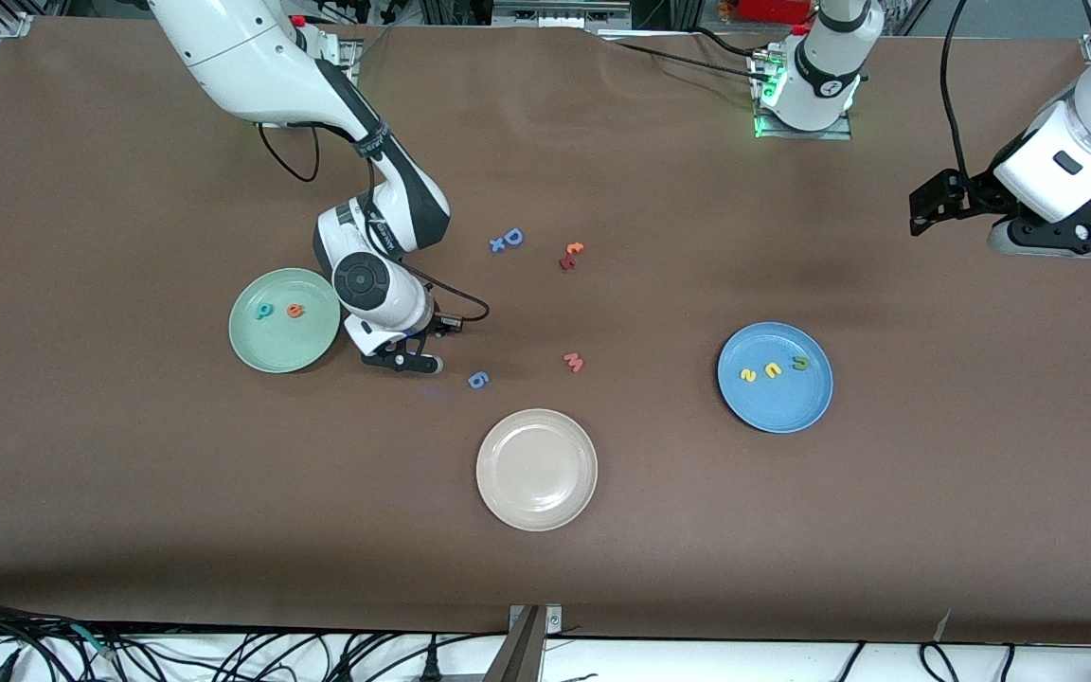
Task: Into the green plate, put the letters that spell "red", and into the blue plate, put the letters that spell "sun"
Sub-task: 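Grasp the teal letter l with the right gripper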
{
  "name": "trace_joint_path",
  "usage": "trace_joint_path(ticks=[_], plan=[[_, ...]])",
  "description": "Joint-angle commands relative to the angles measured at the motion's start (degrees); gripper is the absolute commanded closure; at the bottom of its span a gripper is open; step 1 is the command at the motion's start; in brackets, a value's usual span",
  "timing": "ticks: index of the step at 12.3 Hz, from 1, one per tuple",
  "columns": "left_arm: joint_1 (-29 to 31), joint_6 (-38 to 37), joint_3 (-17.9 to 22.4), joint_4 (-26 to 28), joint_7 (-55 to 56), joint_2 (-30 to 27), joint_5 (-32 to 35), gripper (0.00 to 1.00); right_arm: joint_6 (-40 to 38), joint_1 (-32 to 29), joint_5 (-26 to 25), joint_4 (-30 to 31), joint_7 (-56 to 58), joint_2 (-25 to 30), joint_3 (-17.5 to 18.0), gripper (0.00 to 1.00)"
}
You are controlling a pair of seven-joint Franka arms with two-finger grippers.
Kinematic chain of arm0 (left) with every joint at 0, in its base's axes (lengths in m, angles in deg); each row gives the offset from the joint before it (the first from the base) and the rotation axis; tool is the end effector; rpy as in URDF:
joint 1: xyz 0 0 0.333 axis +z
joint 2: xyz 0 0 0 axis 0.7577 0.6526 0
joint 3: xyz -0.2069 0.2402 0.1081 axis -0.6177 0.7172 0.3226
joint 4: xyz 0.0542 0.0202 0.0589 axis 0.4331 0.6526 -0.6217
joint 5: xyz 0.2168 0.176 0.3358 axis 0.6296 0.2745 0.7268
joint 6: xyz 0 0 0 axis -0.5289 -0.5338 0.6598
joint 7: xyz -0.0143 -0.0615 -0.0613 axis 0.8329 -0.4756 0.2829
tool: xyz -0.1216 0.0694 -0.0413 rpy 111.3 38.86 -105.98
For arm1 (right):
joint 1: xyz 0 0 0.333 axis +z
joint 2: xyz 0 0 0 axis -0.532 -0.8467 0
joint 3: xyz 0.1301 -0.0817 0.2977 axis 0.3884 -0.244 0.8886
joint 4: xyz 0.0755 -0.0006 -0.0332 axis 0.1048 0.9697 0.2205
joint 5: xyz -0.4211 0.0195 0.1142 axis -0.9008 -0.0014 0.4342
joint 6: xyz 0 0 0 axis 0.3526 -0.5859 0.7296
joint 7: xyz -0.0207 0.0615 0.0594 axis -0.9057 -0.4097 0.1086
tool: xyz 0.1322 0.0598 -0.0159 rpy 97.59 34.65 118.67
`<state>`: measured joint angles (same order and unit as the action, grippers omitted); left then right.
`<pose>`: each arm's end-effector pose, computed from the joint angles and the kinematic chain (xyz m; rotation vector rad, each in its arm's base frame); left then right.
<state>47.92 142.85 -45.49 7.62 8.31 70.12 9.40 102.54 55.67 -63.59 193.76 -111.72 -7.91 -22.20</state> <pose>0.5836 -0.0583 0.5685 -3.1245 0.0861 0.1202 0.5705 0.3347 0.1232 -3.0911 0.2253 0.2874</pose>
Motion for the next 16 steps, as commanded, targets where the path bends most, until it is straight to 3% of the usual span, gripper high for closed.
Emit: trace_joint_path(ticks=[1, 5, 8, 11, 14, 15, 16], plan=[[-0.1, -1.2, 0.2, -1.4, -0.2, 0.2, -0.5, 0.00, -10.4, -0.3, -0.5, -0.4, 2.2, 6.4, -3.4, 0.98], [0.0, -1.3, 0.4, -1.8, 0.0, 0.1, -0.6, 0.00, -21.3, -0.3, -0.5, 0.2, 10.3, 10.9, -11.6, 0.98], [0.0, -2.4, 0.2, -1.8, 0.1, -0.1, -0.6, 0.00, -19.9, -0.4, -0.3, 3.5, 20.6, 10.0, -17.5, 0.98], [0.0, -2.8, 0.3, -2.5, 0.1, -0.1, -0.6, 0.00, -12.9, -0.5, 0.4, 8.5, 22.4, 9.3, -18.0, 0.98], [-0.3, -3.7, 0.3, -4.5, 0.1, 0.4, -0.6, 0.00, -11.9, -0.5, 0.5, 9.0, 22.4, 8.5, -17.9, 0.96], [-0.3, -3.7, 0.3, -4.5, 0.1, 0.4, -0.6, 0.00, -12.0, -0.5, 0.5, 9.0, 22.3, 8.5, -17.8, 0.76], [-0.3, -3.7, 0.3, -4.5, 0.1, 0.4, -0.6, 0.00, -12.0, -0.5, 0.5, 8.9, 21.9, 8.6, -17.8, 0.21]])
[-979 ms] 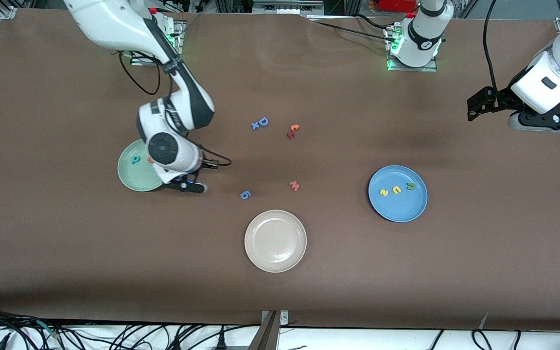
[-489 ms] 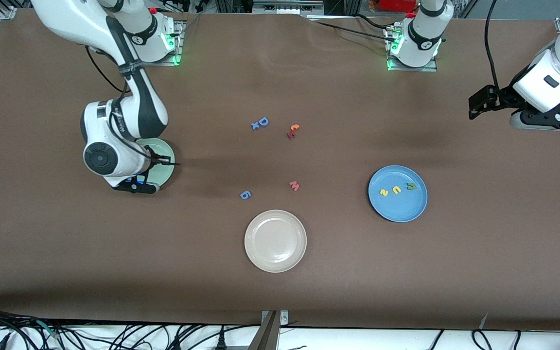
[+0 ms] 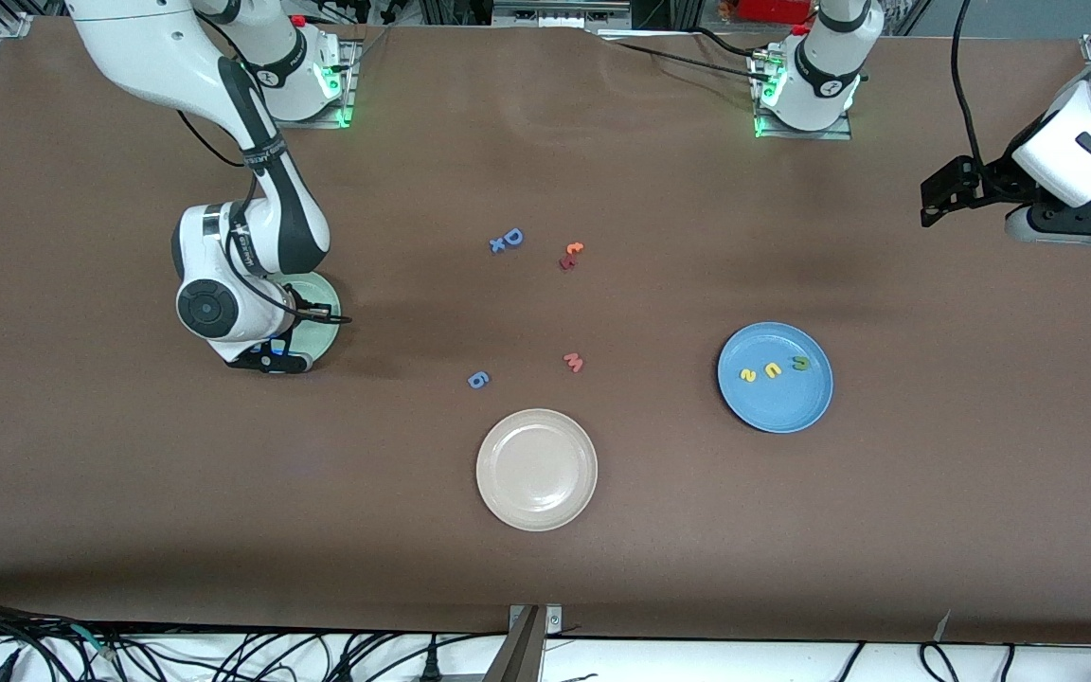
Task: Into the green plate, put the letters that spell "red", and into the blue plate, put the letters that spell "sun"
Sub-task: 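Lower the teal l onto the green plate and open the right gripper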
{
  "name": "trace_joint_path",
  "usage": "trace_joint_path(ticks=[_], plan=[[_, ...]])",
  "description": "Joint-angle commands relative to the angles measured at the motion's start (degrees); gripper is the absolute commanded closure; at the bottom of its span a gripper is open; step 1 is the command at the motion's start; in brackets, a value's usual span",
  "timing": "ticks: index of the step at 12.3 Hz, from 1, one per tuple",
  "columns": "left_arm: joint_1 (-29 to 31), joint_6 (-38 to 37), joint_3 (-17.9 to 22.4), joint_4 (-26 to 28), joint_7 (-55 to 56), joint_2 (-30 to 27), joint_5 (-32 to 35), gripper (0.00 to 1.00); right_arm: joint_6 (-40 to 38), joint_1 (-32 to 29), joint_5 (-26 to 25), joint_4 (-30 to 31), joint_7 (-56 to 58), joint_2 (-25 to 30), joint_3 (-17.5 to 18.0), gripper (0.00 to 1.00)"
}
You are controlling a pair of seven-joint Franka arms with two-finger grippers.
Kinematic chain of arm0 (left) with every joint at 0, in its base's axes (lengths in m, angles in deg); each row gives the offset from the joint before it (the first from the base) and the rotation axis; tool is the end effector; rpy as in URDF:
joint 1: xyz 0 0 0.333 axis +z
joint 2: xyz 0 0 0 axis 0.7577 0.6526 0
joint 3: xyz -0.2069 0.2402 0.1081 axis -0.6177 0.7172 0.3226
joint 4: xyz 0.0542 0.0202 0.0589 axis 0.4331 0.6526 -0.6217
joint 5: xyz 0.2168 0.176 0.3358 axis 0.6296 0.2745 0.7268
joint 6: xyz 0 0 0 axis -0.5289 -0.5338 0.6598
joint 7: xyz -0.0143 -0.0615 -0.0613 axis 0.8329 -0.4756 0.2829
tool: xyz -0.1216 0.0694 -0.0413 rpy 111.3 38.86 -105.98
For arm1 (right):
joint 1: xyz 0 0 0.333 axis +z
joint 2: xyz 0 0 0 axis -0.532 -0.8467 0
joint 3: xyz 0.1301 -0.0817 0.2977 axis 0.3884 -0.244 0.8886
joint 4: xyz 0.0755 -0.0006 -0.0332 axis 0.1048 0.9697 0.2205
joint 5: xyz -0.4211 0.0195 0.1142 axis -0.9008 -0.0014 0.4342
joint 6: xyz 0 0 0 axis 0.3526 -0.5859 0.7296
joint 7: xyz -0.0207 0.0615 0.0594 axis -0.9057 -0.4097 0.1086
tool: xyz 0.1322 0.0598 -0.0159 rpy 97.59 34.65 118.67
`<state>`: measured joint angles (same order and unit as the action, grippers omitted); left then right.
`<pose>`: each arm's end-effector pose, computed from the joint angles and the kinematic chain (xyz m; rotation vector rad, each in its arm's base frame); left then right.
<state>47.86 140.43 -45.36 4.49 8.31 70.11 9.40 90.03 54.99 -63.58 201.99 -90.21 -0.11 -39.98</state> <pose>0.5821 -0.0575 0.5931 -3.1262 0.0837 0.1007 0.5776 0.1211 0.1453 2.9909 -0.0979 -0.5204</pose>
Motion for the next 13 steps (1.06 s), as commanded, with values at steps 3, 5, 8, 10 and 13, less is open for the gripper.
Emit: trace_joint_path(ticks=[3, 5, 8, 10, 13], plan=[[-0.3, -1.4, 0.2, -1.3, 0.1, 0.4, -0.6, 0.00, -3.9, 0.2, 0.6, -2.1, 0.3, 4.2, -0.1, 0.01], [-0.3, -1.4, 0.2, -1.3, 0.1, 0.4, -0.6, 0.00, -14.3, 0.2, 0.6, -8.8, -0.2, 6.2, -1.1, 0.01], [-0.3, -1.4, 0.2, -1.3, 0.1, 0.4, -0.6, 0.00, -28.4, 0.2, 0.6, -20.8, -0.1, 7.7, -3.6, 0.01], [-0.3, -1.4, 0.2, -1.3, 0.1, 0.4, -0.6, 0.00, -33.7, 0.2, 0.2, -26.5, 0.1, 10.3, -4.5, 0.01], [-0.2, -1.4, 0.2, -1.3, 0.1, 0.4, -0.6, 0.00, -37.2, 0.3, -0.5, -28.7, 0.5, 14.0, -6.4, 0.00]])
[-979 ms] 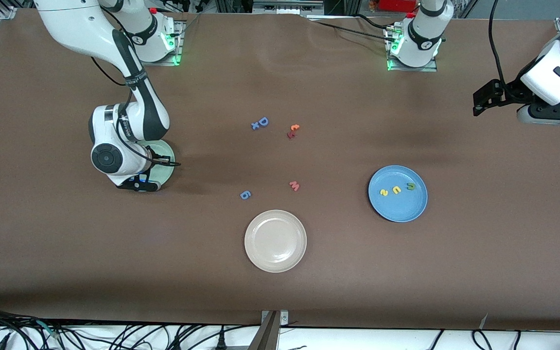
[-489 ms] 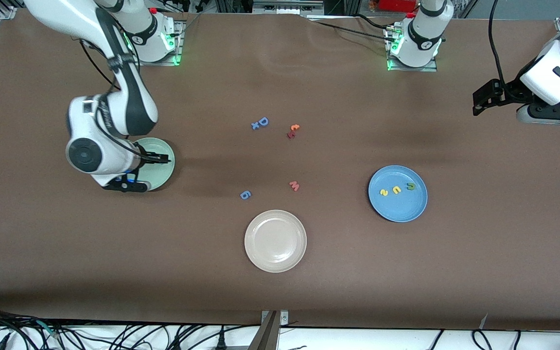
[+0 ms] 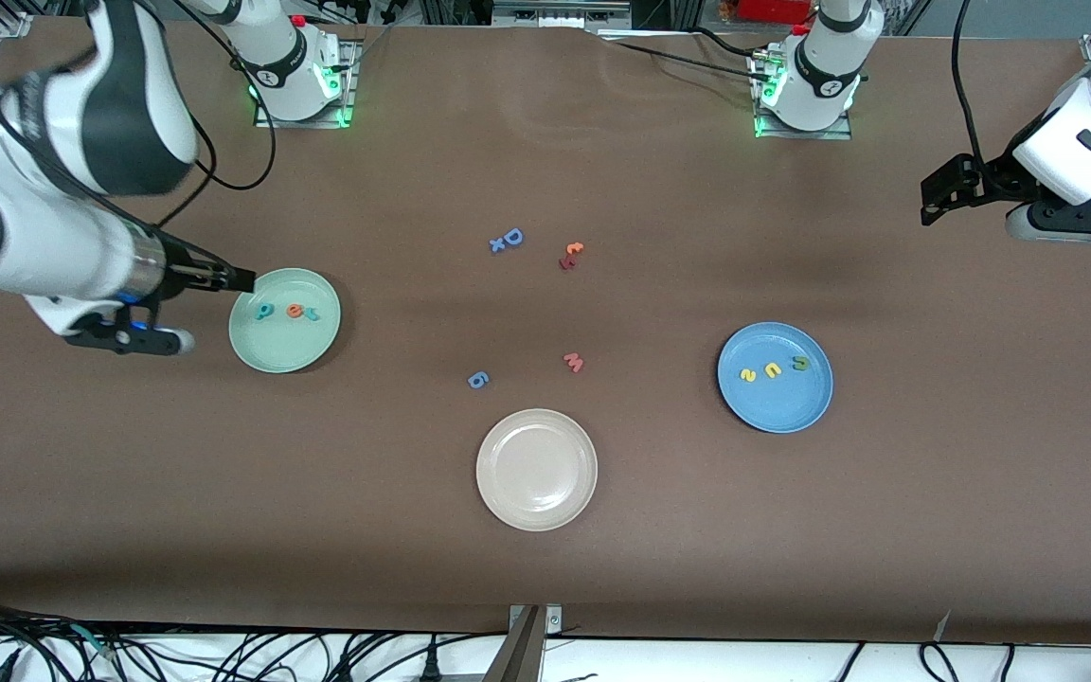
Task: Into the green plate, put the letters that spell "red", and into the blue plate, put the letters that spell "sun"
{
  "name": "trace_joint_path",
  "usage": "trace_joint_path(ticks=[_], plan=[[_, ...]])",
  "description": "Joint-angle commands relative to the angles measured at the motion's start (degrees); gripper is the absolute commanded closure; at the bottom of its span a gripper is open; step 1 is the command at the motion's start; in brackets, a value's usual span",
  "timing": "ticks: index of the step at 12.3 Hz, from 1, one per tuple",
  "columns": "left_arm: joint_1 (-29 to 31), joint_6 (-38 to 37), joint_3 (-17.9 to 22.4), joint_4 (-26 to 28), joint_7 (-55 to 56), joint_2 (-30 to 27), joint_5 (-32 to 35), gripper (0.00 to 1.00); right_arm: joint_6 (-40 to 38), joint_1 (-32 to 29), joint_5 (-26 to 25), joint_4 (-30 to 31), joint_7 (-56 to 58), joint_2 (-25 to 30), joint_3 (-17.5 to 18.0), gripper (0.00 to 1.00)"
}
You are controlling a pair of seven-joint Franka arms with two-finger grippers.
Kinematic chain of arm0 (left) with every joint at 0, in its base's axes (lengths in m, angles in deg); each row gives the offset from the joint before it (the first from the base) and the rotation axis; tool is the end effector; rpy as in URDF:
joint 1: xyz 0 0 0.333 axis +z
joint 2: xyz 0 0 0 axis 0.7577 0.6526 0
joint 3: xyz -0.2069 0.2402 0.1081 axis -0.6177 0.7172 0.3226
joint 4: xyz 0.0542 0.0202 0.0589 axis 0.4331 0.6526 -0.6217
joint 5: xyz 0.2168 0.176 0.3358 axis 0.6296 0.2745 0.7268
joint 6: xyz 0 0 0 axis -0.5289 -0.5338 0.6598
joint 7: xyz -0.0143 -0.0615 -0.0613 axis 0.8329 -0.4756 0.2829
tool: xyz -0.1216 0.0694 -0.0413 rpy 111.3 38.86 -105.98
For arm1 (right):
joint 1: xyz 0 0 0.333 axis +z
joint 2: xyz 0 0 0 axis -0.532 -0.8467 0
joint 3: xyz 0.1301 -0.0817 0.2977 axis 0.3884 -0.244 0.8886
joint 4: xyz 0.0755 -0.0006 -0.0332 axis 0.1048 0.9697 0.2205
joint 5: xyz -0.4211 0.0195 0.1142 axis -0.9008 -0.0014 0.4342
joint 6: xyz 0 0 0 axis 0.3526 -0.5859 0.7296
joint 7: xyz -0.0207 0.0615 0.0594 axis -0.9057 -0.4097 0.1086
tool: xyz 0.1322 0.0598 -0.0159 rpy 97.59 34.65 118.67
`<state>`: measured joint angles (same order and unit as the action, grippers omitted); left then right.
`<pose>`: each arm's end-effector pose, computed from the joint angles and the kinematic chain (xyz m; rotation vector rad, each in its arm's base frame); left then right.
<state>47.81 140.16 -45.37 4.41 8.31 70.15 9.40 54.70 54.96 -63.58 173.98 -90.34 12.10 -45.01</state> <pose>0.5816 -0.0580 0.5931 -3.1257 0.0853 0.1069 0.6386 0.1024 0.4727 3.0702 -0.1719 -0.4192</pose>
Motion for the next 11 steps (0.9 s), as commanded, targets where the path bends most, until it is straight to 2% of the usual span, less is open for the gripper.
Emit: trace_joint_path(ticks=[1, 4, 6, 7, 8, 9, 10, 11], plan=[[-0.1, -1.1, 0.2, -1.2, 0.1, 0.3, -0.6, 0.00, -1.7, 0.3, -1.2, -0.7, 0.6, 2.9, -1.7, 0.00], [-0.1, -1.1, 0.2, -1.2, 0.1, 0.3, -0.7, 0.00, -1.0, -0.8, -2.7, -0.7, 1.0, 4.8, -1.8, 0.00], [-0.1, -1.1, 0.2, -1.2, 0.1, 0.3, -0.7, 0.00, -0.8, -2.7, -2.6, -0.7, 1.0, 4.8, -0.9, 0.00], [-0.1, -1.2, 0.2, -1.2, 0.1, 0.3, -0.7, 0.00, -0.6, -4.7, -2.6, -0.7, 0.9, 4.8, 1.1, 0.00], [-0.1, -1.1, 0.2, -1.2, 0.1, 0.3, -0.6, 0.00, -0.4, -10.0, -2.8, -0.7, 0.9, 4.9, 6.8, 0.00], [-0.1, -1.1, 0.2, -1.2, 0.1, 0.3, -0.7, 0.00, -0.2, -16.2, -4.7, -0.7, 0.6, 5.0, 13.8, 0.00], [-0.1, -1.2, 0.2, -1.2, 0.1, 0.3, -0.7, 0.00, 0.2, -20.7, -6.8, -0.6, 0.3, 6.0, 19.4, 0.00], [-0.1, -1.2, 0.1, -1.2, 0.1, 0.3, -0.7, 0.00, 1.0, -23.2, -7.5, 0.1, 0.2, 6.3, 22.0, 0.00]])
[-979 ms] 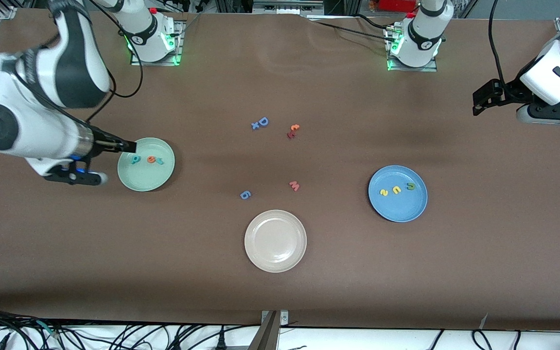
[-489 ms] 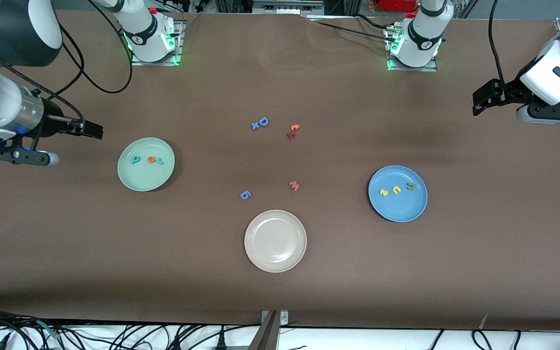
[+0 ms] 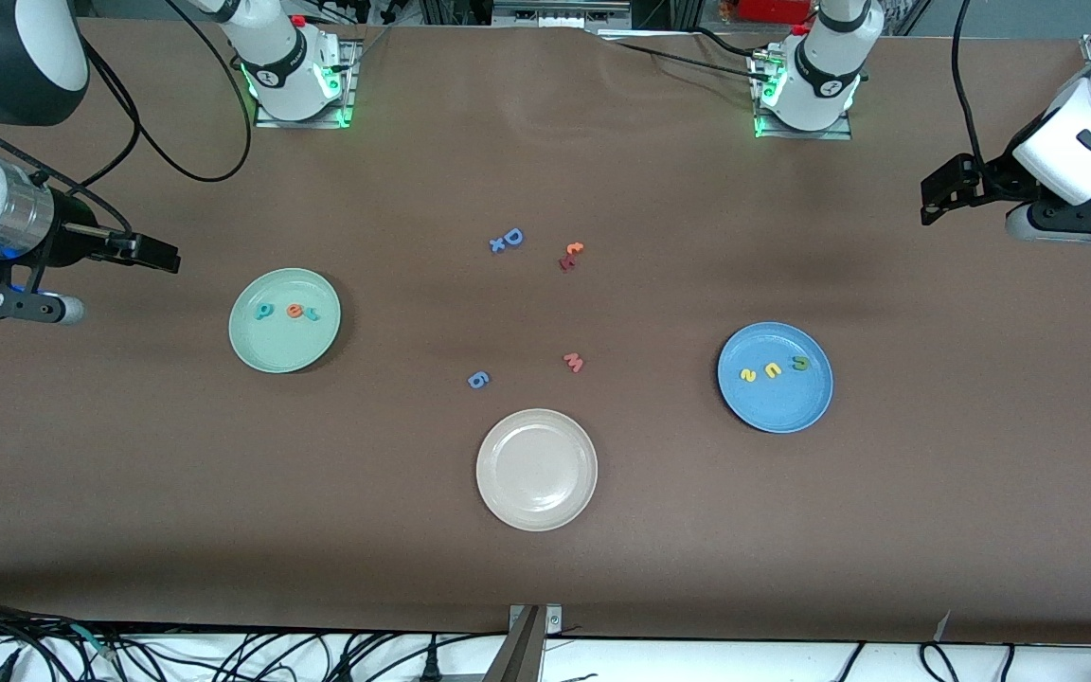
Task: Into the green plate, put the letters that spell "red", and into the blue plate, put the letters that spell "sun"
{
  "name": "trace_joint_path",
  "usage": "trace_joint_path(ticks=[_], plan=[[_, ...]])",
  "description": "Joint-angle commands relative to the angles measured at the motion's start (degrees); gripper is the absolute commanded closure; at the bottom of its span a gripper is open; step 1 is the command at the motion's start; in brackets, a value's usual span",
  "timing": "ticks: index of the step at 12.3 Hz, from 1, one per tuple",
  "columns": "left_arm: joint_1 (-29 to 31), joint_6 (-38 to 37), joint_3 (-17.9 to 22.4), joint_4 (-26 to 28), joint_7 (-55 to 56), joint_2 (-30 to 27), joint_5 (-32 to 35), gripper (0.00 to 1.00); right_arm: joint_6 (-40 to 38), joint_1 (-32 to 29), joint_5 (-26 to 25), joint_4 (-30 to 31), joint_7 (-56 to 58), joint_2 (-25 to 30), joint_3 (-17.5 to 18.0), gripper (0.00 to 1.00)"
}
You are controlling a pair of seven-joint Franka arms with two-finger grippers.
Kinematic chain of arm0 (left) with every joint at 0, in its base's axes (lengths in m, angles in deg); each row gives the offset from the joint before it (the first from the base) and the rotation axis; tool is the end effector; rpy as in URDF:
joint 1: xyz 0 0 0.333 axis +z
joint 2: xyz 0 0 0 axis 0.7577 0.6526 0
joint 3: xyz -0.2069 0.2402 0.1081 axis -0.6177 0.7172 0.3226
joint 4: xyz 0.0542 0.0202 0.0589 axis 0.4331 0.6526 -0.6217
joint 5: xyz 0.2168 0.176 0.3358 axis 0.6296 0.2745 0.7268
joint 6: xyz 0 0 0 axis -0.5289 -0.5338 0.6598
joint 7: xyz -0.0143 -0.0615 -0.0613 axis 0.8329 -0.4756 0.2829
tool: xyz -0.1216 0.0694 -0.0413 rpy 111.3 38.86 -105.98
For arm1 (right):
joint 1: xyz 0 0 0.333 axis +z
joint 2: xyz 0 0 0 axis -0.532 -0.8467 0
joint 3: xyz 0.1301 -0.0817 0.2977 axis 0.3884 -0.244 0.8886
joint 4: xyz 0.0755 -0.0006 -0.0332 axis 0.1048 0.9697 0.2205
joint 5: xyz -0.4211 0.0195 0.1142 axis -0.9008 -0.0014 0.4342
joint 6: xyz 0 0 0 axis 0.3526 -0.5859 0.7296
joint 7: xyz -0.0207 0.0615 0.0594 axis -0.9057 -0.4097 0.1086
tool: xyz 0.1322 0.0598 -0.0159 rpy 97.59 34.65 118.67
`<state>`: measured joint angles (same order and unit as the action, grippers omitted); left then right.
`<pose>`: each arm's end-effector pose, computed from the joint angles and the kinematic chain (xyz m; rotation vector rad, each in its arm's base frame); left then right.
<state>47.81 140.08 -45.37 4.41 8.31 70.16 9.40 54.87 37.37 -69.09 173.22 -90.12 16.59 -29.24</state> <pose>0.5815 -0.0580 0.5929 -3.1255 0.0853 0.1094 0.6353 0.0507 0.5240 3.0771 -0.2078 -0.2863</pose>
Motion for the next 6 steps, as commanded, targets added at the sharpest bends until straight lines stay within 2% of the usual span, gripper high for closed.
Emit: trace_joint_path(ticks=[1, 3, 6], plan=[[-0.1, -1.1, 0.2, -1.2, 0.1, 0.3, -0.7, 0.00, 2.1, -6.1, -2.1, 2.4, 0.0, 2.8, 6.6, 0.00], [-0.1, -1.1, 0.2, -1.2, 0.1, 0.3, -0.7, 0.00, 5.5, -6.2, -2.1, 5.8, 0.0, 4.9, 6.6, 0.00], [-0.1, -1.1, 0.2, -1.2, 0.1, 0.3, -0.7, 0.00, 5.9, -5.9, -2.0, 5.4, -0.1, 4.4, 6.5, 0.00]])
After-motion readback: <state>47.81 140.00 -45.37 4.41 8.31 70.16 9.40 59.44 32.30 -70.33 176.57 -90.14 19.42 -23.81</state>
